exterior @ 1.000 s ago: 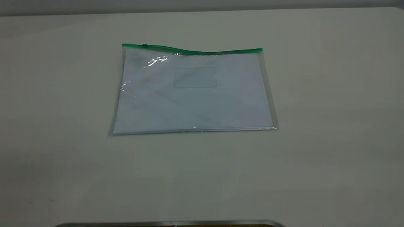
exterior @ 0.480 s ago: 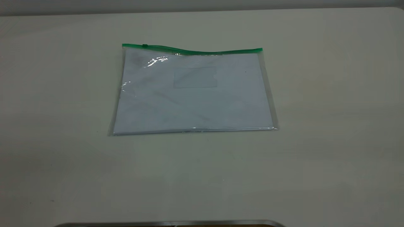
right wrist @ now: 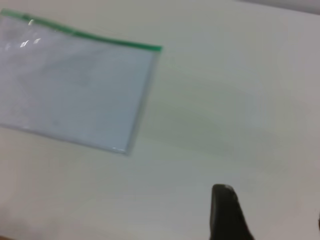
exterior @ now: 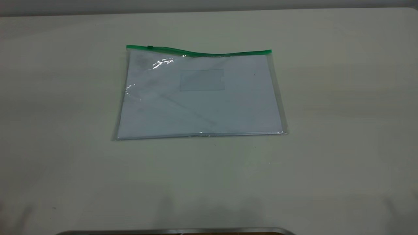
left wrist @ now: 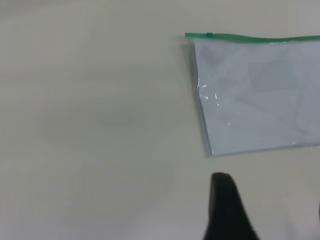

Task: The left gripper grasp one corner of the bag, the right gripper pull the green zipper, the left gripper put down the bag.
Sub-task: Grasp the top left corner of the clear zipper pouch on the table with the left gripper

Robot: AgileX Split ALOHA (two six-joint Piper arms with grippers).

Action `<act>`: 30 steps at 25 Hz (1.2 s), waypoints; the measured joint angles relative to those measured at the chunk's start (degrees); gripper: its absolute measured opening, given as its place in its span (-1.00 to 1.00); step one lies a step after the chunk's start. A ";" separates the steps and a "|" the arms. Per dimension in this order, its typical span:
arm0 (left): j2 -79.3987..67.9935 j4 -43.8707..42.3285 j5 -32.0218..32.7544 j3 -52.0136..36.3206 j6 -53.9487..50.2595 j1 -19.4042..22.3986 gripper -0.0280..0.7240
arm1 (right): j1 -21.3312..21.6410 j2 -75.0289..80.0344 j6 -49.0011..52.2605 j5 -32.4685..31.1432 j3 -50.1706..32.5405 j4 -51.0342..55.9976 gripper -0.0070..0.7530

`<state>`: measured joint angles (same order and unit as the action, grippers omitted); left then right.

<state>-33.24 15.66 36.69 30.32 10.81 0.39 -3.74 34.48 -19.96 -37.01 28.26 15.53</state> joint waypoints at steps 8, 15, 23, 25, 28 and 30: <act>-26.95 5.12 -11.55 6.16 7.54 0.00 0.62 | 0.00 24.54 -29.69 11.62 2.46 27.37 0.28; -51.00 5.44 -12.27 18.12 9.41 0.00 0.62 | 0.00 46.57 -54.58 10.78 12.29 52.90 0.28; -73.32 10.91 -13.09 32.69 15.60 0.00 0.63 | 0.00 69.98 -68.66 1.22 26.93 69.40 0.28; -78.23 14.64 -13.02 36.41 19.45 0.00 0.63 | -0.08 75.14 -68.98 -0.78 31.32 70.39 0.28; -85.60 21.14 -11.56 42.60 25.82 0.00 0.63 | -0.89 81.56 -69.14 -2.07 37.51 70.60 0.28; -90.65 25.43 -10.22 46.95 30.58 0.00 0.63 | -1.90 85.16 -69.16 -2.19 41.31 70.61 0.28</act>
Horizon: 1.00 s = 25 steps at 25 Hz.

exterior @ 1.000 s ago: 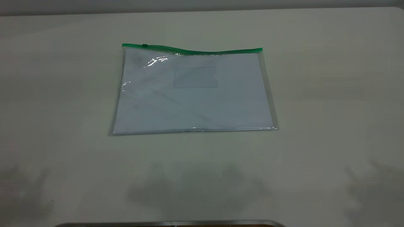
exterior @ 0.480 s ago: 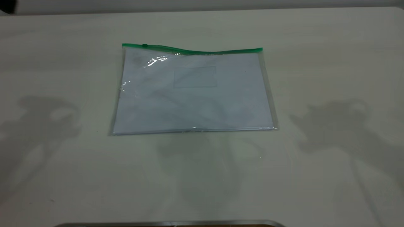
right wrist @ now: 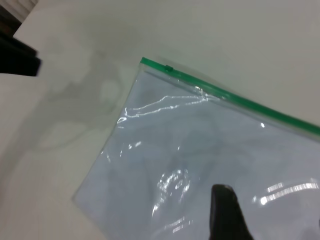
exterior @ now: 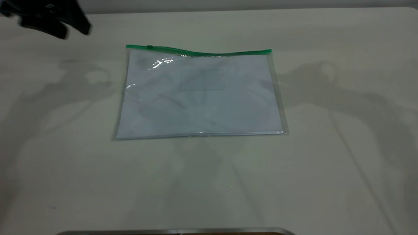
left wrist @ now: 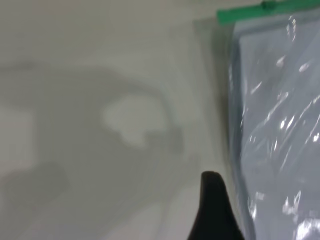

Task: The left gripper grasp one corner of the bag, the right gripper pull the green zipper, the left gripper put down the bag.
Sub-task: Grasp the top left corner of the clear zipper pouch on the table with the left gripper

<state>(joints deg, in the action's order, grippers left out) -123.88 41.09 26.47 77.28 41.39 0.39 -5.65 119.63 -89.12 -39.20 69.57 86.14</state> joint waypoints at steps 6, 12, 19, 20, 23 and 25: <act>-13.27 7.95 3.32 11.79 9.61 0.00 0.63 | -3.36 7.85 0.92 -0.80 8.74 0.05 0.28; -23.44 13.43 9.40 22.21 12.70 0.00 0.63 | -5.60 10.27 1.04 -1.14 10.18 0.05 0.28; -28.75 19.59 13.33 25.36 17.84 -0.48 0.63 | -5.87 10.52 1.09 -1.10 10.18 0.06 0.28; -28.87 20.33 13.55 25.36 19.07 -0.69 0.62 | -5.87 10.52 1.58 -1.10 10.18 0.06 0.28; -28.85 22.35 13.27 25.36 23.06 -1.76 0.47 | -5.87 11.05 5.10 -1.27 10.86 -0.20 0.28; -28.85 23.39 11.79 25.38 25.72 -2.88 0.23 | -5.87 12.57 6.78 -2.31 12.85 -1.16 0.27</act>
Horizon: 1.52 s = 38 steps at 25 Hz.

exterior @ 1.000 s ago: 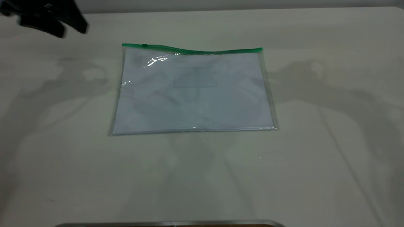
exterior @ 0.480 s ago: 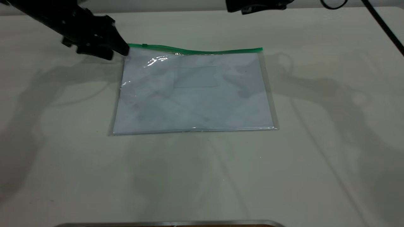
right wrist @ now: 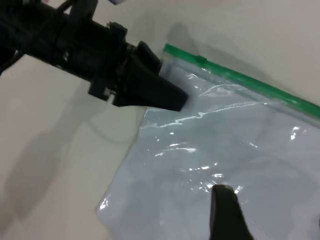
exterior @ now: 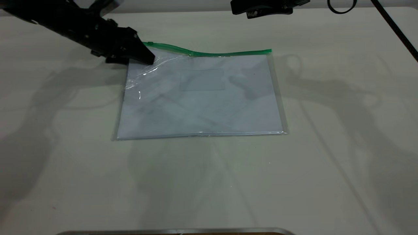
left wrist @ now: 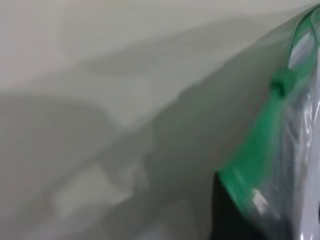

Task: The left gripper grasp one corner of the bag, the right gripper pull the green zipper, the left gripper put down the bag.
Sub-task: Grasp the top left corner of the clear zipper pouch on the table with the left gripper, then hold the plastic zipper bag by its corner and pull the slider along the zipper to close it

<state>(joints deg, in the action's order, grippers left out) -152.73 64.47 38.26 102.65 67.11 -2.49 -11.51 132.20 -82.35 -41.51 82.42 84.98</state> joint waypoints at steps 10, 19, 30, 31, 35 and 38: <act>0.00 2.16 -2.61 0.05 14.12 -2.32 -0.79 | 0.00 16.25 3.28 -12.12 25.62 -9.59 0.27; 0.00 12.15 2.93 0.05 38.57 -2.32 -0.78 | -0.12 26.56 3.28 -22.09 44.05 -9.61 0.26; -0.07 15.20 7.67 0.05 53.59 -2.32 -0.75 | -4.15 27.82 -0.09 -15.77 45.27 -7.83 0.22; -0.07 15.25 7.68 0.05 53.65 -2.32 -0.75 | -4.51 28.12 -0.66 -14.99 45.27 -7.21 0.22; -0.09 15.37 7.89 0.05 53.69 -2.32 -0.75 | -5.14 29.44 -2.34 -13.05 45.27 -3.30 0.21; -0.09 15.37 8.23 0.05 53.69 -2.43 -0.75 | -5.14 30.34 -4.04 -11.77 45.27 -0.83 0.22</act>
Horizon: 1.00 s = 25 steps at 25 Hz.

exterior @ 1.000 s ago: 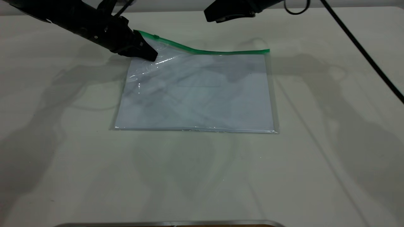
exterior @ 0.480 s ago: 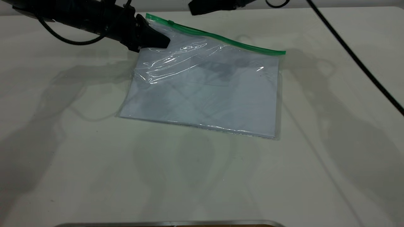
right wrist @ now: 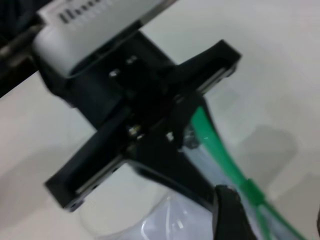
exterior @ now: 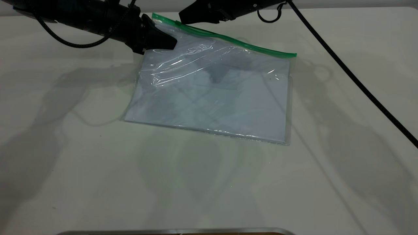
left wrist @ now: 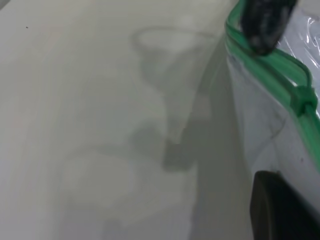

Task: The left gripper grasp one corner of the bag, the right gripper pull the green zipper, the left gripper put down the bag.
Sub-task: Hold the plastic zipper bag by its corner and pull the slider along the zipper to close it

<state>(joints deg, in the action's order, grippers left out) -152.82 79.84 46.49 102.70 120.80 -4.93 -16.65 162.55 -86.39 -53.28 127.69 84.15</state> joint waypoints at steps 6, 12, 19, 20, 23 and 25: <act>-0.04 0.00 0.77 0.00 0.07 -0.71 -0.75 | 0.00 0.54 -1.77 0.75 0.00 1.87 0.21; -0.11 0.00 0.92 0.00 0.09 -1.01 -0.75 | 0.00 0.54 -1.83 0.76 0.00 1.20 0.21; -0.21 0.00 0.92 0.00 0.09 -1.01 -0.75 | 0.00 0.60 -1.83 0.53 0.00 -1.25 0.21; -0.21 0.00 0.92 0.00 0.09 -1.01 -0.75 | 0.00 0.60 -1.83 0.53 0.00 -1.25 0.21; -0.21 0.00 0.60 0.00 0.09 -1.01 -0.75 | 0.00 0.60 -1.77 0.52 0.00 -1.19 0.18; -0.21 0.00 0.49 0.00 0.09 -1.05 -0.75 | 0.00 0.65 -1.77 0.52 0.00 -1.07 0.14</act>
<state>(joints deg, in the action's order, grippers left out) -153.04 79.84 46.98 102.70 120.89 -5.97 -16.65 163.20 -88.16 -52.76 127.69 83.08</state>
